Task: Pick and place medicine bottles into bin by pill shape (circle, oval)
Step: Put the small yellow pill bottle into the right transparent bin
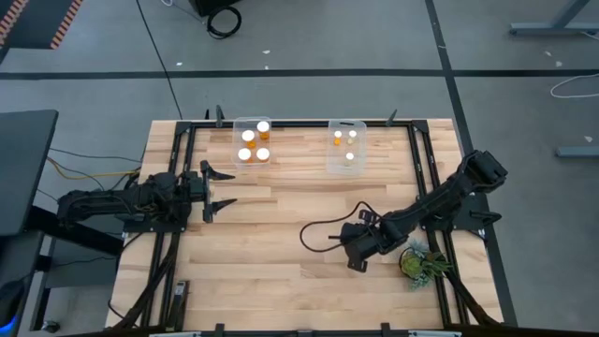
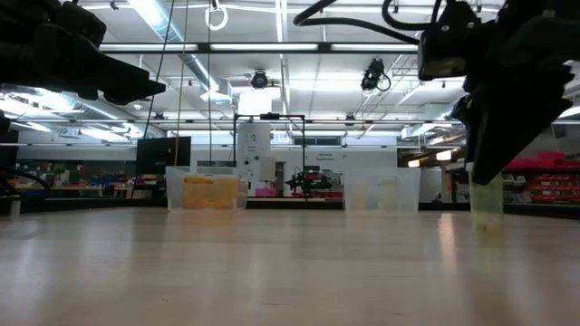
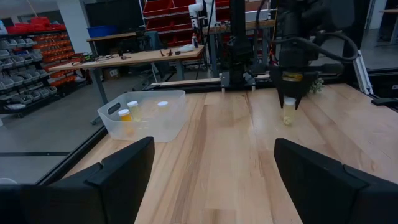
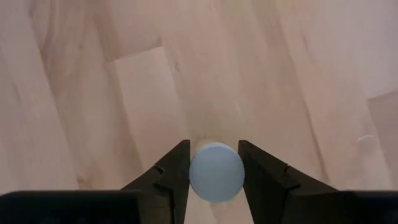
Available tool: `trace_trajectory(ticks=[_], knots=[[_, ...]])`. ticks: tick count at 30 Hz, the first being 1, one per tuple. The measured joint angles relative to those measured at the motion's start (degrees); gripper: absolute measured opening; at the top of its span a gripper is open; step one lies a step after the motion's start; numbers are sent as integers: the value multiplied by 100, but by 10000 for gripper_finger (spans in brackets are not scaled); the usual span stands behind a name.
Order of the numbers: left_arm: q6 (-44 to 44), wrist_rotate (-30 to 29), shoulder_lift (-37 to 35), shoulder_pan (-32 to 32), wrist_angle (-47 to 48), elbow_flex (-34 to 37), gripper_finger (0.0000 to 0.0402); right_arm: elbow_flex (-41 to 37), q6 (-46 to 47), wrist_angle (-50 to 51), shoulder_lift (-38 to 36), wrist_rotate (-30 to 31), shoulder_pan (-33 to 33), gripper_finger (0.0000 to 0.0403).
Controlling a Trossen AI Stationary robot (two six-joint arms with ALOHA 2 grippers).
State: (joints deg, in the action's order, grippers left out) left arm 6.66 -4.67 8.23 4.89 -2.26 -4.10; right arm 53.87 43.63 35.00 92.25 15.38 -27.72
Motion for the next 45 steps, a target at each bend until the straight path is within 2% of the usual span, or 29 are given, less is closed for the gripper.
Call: trace_trajectory(ticks=[5, 20, 45], knots=[[0, 0, 1, 0, 2, 0, 341, 93, -229, 96, 0, 0, 190, 133], [0, 0, 0, 2, 0, 0, 341, 1241, -1563, 857, -4, 175, 907, 135], [0, 0, 2, 0, 2, 0, 341, 1342, -3895, 830, -4, -133, 2332, 135]])
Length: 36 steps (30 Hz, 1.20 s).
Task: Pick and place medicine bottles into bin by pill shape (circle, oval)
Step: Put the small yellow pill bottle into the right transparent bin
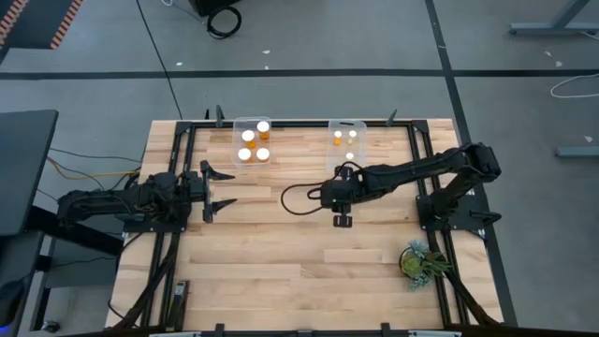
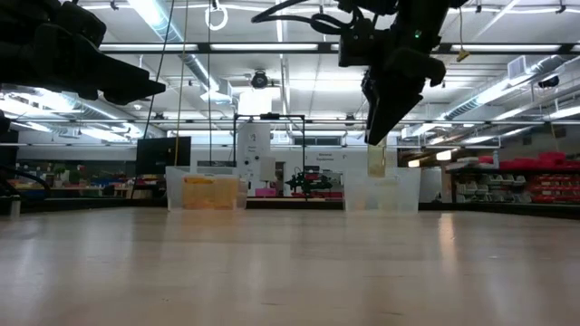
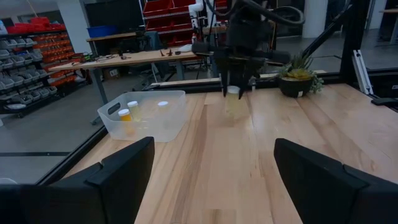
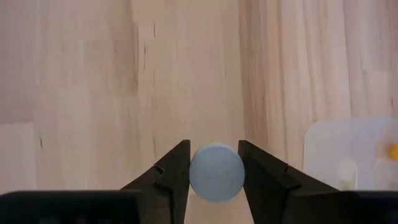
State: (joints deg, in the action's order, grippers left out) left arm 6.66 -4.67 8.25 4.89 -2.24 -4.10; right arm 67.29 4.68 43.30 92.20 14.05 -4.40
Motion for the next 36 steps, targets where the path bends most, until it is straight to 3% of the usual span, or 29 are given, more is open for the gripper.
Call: trace_trajectory(ticks=[20, 36], knots=[[0, -2, -2, 2, -1, 0, 341, 821, -1554, -183, 0, -237, 1137, 135], [0, -1, -1, 1, -2, 0, 341, 890, -1620, -168, 0, -322, 2343, 135]])
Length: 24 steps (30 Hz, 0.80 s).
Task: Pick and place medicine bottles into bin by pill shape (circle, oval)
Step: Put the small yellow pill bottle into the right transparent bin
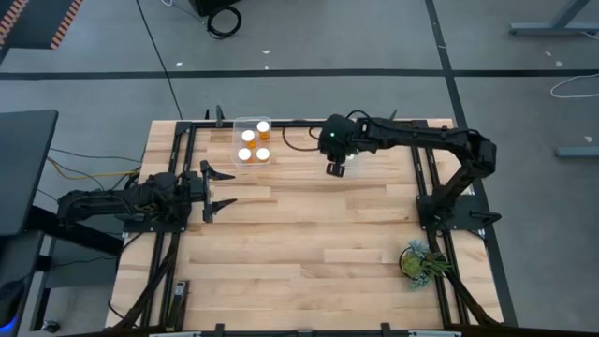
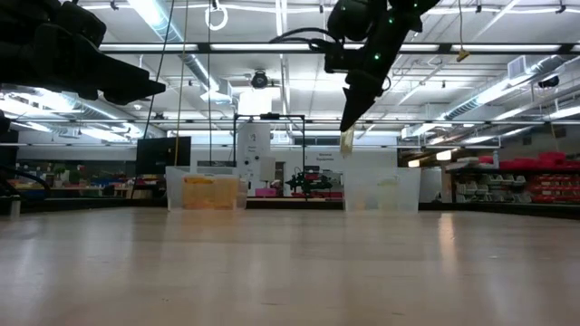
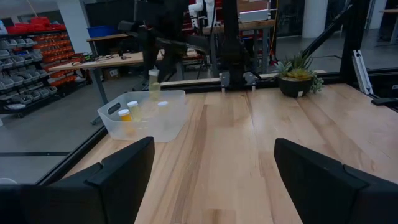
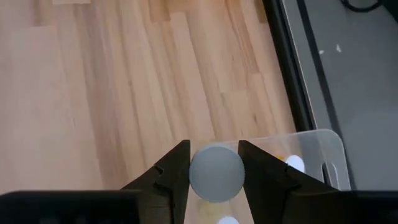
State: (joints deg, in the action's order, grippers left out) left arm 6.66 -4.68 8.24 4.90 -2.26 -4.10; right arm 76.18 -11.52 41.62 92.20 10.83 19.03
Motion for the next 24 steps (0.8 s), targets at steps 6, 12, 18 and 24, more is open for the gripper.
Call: trace_trajectory(ticks=[6, 12, 18, 24], knots=[[0, 1, 1, -1, 0, 0, 341, -66, -27, -61, 2, -263, 379, 135], [2, 1, 0, 0, 0, 0, 341, -66, -34, -142, 2, -462, 638, 135], [0, 0, 1, 0, 2, 0, 341, -69, -32, -172, 2, -520, 764, 135], [2, -1, -1, -1, 2, 0, 341, -87, -20, -191, 206, -519, 757, 135]])
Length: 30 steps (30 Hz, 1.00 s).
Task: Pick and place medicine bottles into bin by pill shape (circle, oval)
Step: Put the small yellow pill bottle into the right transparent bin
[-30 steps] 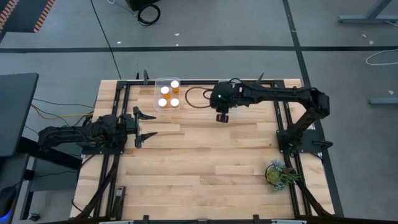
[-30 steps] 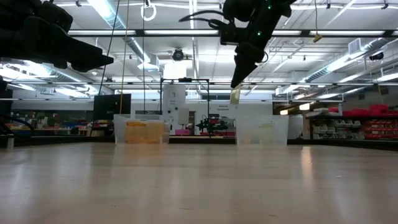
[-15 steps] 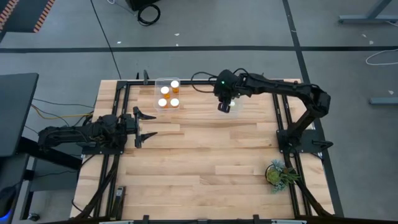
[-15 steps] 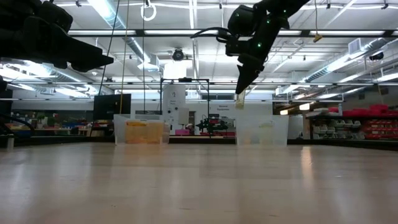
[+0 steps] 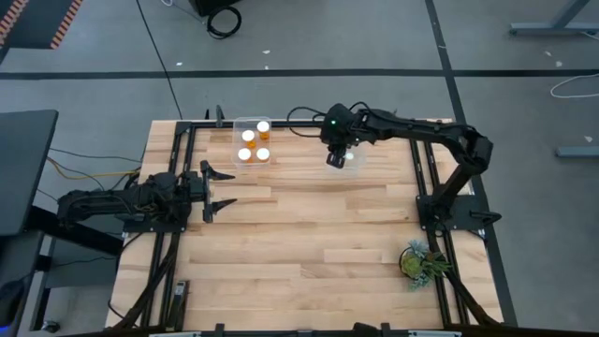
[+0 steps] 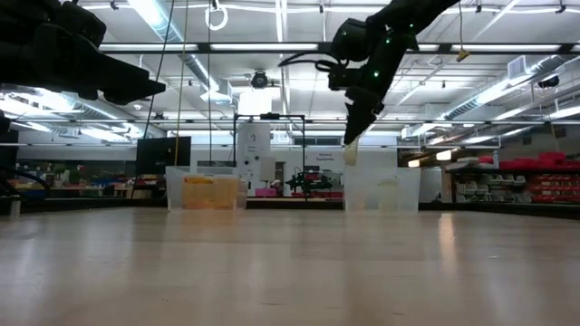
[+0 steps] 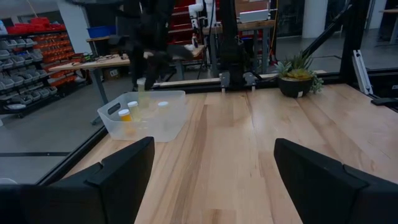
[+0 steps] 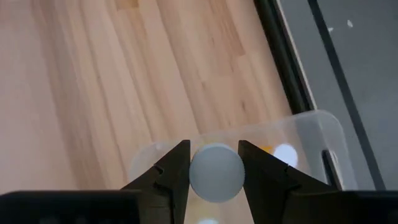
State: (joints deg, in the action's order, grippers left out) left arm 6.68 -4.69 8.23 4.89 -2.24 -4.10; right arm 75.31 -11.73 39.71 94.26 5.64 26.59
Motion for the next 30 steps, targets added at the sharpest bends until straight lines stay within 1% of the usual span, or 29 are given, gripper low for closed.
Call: trace_trajectory(ticks=[4, 11, 16, 22, 30], knots=[[0, 2, 0, 0, 4, 0, 341, 0, -26, -94, 334, 80, 13, 135], [0, 2, 1, 2, 4, 0, 341, 0, -33, -80, 856, 139, 280, 135], [-2, 0, 2, 2, 4, 0, 341, 0, 6, -103, 1001, 125, 465, 135], [0, 0, 2, 1, 4, 0, 341, 0, 166, -59, 1038, -166, 654, 135], [0, 0, 2, 2, 4, 0, 341, 0, 332, 46, 1038, -300, 708, 135]])
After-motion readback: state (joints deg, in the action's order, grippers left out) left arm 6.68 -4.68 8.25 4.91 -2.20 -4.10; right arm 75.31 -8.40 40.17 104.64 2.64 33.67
